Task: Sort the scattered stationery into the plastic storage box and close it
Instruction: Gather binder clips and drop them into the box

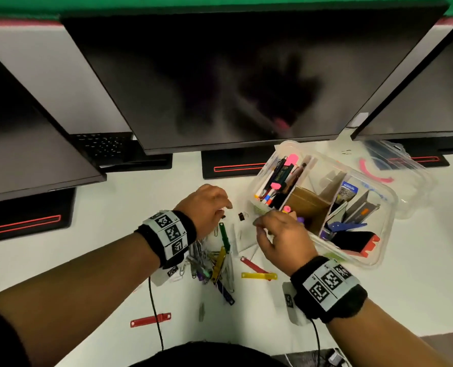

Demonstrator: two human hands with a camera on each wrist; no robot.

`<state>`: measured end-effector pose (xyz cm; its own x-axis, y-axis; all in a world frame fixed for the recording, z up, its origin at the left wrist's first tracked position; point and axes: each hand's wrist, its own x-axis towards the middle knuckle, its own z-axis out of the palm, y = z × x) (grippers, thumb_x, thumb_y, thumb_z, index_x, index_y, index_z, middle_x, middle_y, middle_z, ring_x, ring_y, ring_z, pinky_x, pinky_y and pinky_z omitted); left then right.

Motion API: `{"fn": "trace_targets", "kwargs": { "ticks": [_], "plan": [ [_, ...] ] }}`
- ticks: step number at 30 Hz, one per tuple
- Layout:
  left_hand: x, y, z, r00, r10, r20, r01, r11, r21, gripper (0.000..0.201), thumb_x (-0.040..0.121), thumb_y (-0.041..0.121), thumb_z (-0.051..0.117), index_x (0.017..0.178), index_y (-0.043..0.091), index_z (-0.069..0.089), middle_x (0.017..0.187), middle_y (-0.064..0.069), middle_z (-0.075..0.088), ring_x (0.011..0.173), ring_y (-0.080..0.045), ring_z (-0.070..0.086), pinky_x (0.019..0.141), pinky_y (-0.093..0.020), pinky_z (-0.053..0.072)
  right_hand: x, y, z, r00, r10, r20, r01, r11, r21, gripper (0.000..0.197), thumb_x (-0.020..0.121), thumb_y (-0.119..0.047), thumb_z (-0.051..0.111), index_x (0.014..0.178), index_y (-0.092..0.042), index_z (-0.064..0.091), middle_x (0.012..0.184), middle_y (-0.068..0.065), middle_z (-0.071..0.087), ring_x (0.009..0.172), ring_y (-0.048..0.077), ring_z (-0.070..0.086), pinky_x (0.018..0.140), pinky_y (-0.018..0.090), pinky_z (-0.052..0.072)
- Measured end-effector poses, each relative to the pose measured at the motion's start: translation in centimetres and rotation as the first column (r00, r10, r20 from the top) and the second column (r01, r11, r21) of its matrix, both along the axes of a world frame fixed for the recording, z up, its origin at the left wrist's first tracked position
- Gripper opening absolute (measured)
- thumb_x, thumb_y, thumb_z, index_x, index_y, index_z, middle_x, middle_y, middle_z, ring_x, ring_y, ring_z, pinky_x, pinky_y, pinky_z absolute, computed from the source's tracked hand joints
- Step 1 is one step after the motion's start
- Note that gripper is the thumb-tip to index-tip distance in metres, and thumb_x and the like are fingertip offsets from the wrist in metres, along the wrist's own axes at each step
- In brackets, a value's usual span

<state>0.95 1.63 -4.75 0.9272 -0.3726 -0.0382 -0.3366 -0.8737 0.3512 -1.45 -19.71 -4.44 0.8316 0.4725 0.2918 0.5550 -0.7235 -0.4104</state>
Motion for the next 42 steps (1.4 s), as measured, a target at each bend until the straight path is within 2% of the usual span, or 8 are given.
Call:
{"fn": "trace_targets", "kwargs": {
  "ticks": [3,6,10,16,22,31,36,42],
  "plan": [
    [-2.7,2.9,-1.5,0.990,-0.033,-0.137,0.047,0.994,0.096,0.030,0.089,0.020,0.057,0.118,0.017,0.064,0.125,-0.007,0.057,0.118,-0.027,0.050,0.100,-0.034,0.044,-1.2,2.2,-2.2,0.878,0.107,-0.466,-0.284,0.901,-0.329,0.036,0.087,-0.030,0.057,0.121,-0.020,0.058,0.118,0.005,0.059,0.108,0.027,0.058,0.085,0.032,0.050],
    [-5.2,4.6,-3.4,0.971,-0.113,-0.212,0.142,0.982,0.126,0.036,0.065,0.018,0.080,0.099,0.012,0.071,0.102,-0.015,0.067,0.091,-0.035,0.066,0.071,-0.043,0.059,-1.8,3.0,-4.3,0.764,-0.012,-0.645,-0.409,0.764,-0.499,0.063,0.080,-0.030,0.069,0.136,-0.024,0.041,0.131,0.006,0.044,0.118,0.028,0.048,0.094,0.036,0.046],
    [-7.1,4.9,-4.9,0.928,-0.092,-0.360,0.176,0.962,0.207,0.045,0.087,0.026,0.061,0.130,0.017,0.053,0.138,-0.009,0.044,0.128,-0.028,0.040,0.104,-0.038,0.041,-1.8,3.6,-5.7,0.744,-0.077,-0.664,-0.287,0.860,-0.421,0.054,0.082,-0.010,0.065,0.132,-0.019,0.045,0.126,0.010,0.046,0.111,0.029,0.054,0.092,0.028,0.044],
    [-7.8,3.0,-6.0,0.930,-0.142,-0.339,0.214,0.959,0.185,0.035,0.091,0.026,0.055,0.125,0.017,0.057,0.127,-0.007,0.051,0.121,-0.024,0.044,0.098,-0.032,0.041,-0.8,4.1,-5.9,0.793,-0.128,-0.595,-0.057,0.958,-0.282,0.033,0.088,-0.008,0.056,0.121,-0.012,0.057,0.115,0.012,0.055,0.103,0.028,0.057,0.082,0.022,0.039],
    [-7.2,2.2,-6.5,0.931,-0.088,-0.353,0.187,0.948,0.257,0.031,0.095,0.023,0.047,0.124,0.011,0.051,0.124,-0.010,0.054,0.119,-0.027,0.047,0.096,-0.035,0.040,-0.5,2.5,-5.8,0.711,-0.375,-0.595,0.081,0.884,-0.461,0.033,0.082,-0.027,0.069,0.109,-0.010,0.062,0.111,0.010,0.061,0.098,0.028,0.062,0.086,0.032,0.050],
    [-4.8,1.3,-4.6,0.901,0.197,-0.387,-0.239,0.969,-0.063,0.022,0.094,0.009,0.044,0.114,0.004,0.049,0.114,-0.013,0.051,0.109,-0.028,0.052,0.089,-0.029,0.041,0.5,4.1,-4.4,0.739,-0.288,-0.609,0.097,0.940,-0.328,0.009,0.090,-0.014,0.052,0.081,-0.014,0.049,0.083,0.005,0.055,0.078,0.022,0.050,0.067,0.026,0.036],
    [-3.8,-0.4,-4.7,0.793,0.351,-0.497,-0.403,0.915,0.004,0.021,0.091,0.008,0.044,0.109,0.004,0.052,0.112,-0.014,0.057,0.103,-0.029,0.056,0.085,-0.032,0.046,3.1,6.1,-4.4,0.768,-0.328,-0.550,0.234,0.943,-0.236,0.029,0.087,0.004,0.041,0.114,-0.003,0.050,0.103,0.020,0.064,0.098,0.033,0.061,0.081,0.034,0.047],
    [-2.8,-2.1,-5.2,0.754,0.413,-0.511,-0.343,0.911,0.231,0.028,0.092,0.018,0.050,0.116,0.003,0.054,0.122,-0.016,0.059,0.114,-0.031,0.056,0.093,-0.035,0.046,5.0,7.6,-6.5,0.756,-0.342,-0.558,0.146,0.919,-0.365,0.033,0.094,-0.019,0.049,0.119,0.001,0.048,0.122,0.020,0.054,0.114,0.032,0.053,0.094,0.032,0.042]
  ]
}}
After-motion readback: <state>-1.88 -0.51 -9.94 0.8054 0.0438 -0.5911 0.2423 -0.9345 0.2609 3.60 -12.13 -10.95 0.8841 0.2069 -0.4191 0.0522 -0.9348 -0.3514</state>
